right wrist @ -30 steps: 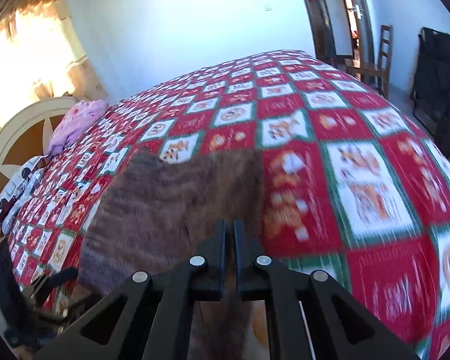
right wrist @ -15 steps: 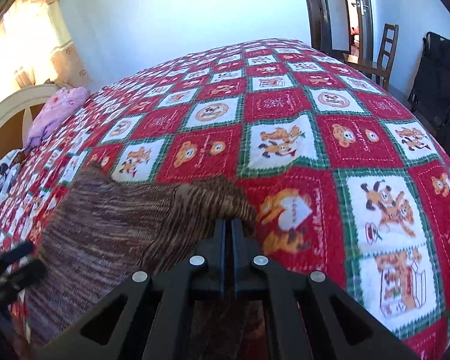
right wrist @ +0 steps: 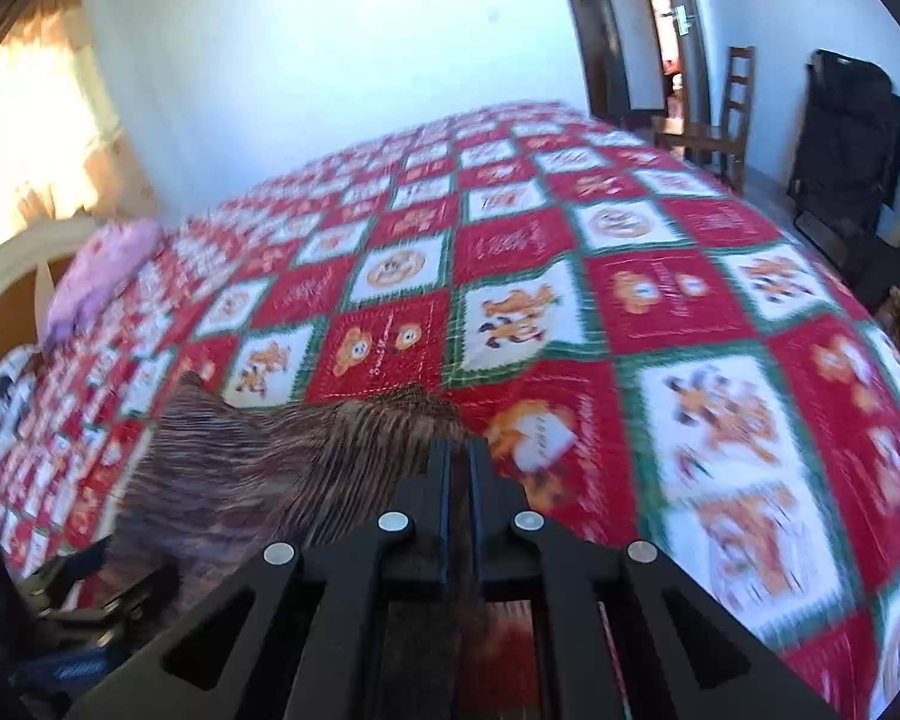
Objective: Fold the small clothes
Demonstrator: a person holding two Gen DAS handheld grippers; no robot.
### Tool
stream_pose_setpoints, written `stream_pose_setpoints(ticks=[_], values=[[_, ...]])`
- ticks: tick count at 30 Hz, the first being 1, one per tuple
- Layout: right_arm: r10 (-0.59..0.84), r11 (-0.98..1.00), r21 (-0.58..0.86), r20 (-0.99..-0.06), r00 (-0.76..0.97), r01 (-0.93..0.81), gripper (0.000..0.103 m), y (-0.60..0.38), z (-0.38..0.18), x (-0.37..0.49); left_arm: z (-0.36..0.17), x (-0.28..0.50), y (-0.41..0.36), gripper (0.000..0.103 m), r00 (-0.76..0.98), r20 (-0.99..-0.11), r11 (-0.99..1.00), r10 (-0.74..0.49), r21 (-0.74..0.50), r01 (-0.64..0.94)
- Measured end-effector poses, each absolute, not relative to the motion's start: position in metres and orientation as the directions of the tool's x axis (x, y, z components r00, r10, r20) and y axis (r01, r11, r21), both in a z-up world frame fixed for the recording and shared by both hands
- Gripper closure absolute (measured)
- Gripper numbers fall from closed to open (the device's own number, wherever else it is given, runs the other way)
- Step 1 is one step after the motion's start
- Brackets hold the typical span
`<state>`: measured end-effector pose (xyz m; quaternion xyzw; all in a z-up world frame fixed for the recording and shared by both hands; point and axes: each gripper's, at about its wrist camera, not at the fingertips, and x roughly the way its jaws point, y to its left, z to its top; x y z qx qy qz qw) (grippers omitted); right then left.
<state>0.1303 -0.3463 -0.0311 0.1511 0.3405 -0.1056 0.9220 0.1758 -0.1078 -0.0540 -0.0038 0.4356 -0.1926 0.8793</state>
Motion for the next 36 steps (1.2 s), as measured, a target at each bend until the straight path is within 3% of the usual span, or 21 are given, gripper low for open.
stream_pose_setpoints(ticks=[1,3,4,15,22,27,32,36], values=[[-0.104,0.93,0.197,-0.668,0.737,0.31,0.081,-0.348,-0.033,0.121,-0.054,0.176,-0.107,0.0,0.548,-0.763,0.925,-0.343,-0.175,0.336],[-0.124,0.921,0.195,-0.675,0.727,0.338,0.045,-0.352,-0.039,0.098,-0.054,0.175,-0.107,0.0,0.548,-0.762,0.925,-0.345,-0.178,0.335],[-0.128,0.916,0.2,-0.675,0.727,0.347,0.041,-0.353,-0.043,0.09,-0.054,0.175,-0.107,0.0,0.549,-0.762,0.925,-0.345,-0.177,0.335],[-0.065,0.921,0.219,-0.728,0.682,0.322,0.041,-0.35,-0.055,0.069,-0.051,0.159,-0.096,0.0,0.499,-0.769,0.889,-0.401,-0.196,0.413],[0.047,0.861,0.412,-0.648,0.76,0.298,0.041,-0.372,-0.042,0.052,-0.026,0.166,-0.077,0.0,0.477,-0.713,0.85,-0.514,-0.348,0.396],[0.089,0.846,0.453,-0.641,0.762,0.282,0.04,-0.379,-0.045,0.087,-0.049,0.2,-0.092,0.001,0.378,-0.76,0.846,-0.529,-0.435,0.309],[0.125,0.889,0.401,-0.676,0.726,0.221,0.04,-0.357,-0.062,0.107,-0.053,0.183,-0.115,0.0,0.442,-0.768,0.868,-0.463,-0.293,0.401],[0.13,0.931,0.332,-0.687,0.715,0.15,0.04,-0.336,-0.064,0.104,-0.053,0.183,-0.121,0.0,0.418,-0.761,0.839,-0.496,-0.296,0.457]])
